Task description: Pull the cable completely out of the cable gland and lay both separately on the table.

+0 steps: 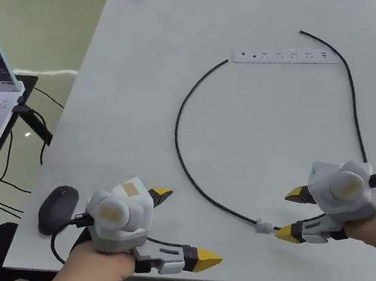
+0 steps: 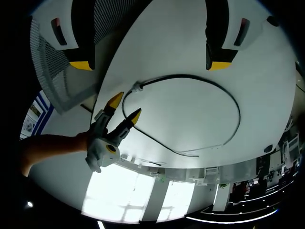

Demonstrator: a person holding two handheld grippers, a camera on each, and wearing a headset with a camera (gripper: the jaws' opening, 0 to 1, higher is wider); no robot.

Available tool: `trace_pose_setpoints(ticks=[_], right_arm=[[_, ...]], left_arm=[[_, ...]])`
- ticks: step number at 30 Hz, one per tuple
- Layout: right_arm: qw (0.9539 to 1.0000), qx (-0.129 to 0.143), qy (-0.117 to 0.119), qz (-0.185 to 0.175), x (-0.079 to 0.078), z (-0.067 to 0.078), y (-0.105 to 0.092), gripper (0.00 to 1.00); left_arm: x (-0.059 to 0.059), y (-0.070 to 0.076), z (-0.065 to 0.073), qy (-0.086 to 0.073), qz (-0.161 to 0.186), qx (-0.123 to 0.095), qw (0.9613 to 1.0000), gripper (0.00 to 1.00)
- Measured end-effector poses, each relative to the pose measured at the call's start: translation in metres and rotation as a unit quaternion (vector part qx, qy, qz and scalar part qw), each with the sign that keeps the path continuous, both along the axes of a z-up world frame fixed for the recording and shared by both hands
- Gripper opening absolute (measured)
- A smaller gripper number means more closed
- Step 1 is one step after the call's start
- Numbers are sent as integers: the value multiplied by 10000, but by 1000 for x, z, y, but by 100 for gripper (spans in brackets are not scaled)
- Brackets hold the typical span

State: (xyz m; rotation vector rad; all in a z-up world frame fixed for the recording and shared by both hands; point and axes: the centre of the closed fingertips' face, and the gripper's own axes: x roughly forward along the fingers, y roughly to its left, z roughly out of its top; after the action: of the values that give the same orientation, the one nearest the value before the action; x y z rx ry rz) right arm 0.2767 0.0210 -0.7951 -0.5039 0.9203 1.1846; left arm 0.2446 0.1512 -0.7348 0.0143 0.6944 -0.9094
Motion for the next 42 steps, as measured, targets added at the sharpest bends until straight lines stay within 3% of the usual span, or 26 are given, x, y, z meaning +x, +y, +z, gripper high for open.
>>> trace_pose_setpoints(ticks=[3,7,19,23,30,36,42], right_arm=[[9998,-131,147,16,-1,-7,1,36],[9996,-218,149,62,-2,-11,6,32],[9986,-384,317,153,-10,-23,15,21],[9976,-541,342,271,-11,-27,12,13],[9975,-470,344,393,-9,-28,16,9],[9974,-465,307,459,-9,-27,16,7],[9973,-453,407,400,-9,-27,15,6]], left_arm=[[-1,0,-4,24,-91,31,10000,96],[-4,1,-6,134,-185,-70,9997,94],[-6,4,-9,124,-453,-4,9989,93],[-6,5,-6,114,-417,-95,9990,94],[-3,4,-9,170,-489,-63,9986,92],[-2,-8,-6,192,-446,-178,9987,92],[-9,-25,-7,198,-507,-107,9985,91]])
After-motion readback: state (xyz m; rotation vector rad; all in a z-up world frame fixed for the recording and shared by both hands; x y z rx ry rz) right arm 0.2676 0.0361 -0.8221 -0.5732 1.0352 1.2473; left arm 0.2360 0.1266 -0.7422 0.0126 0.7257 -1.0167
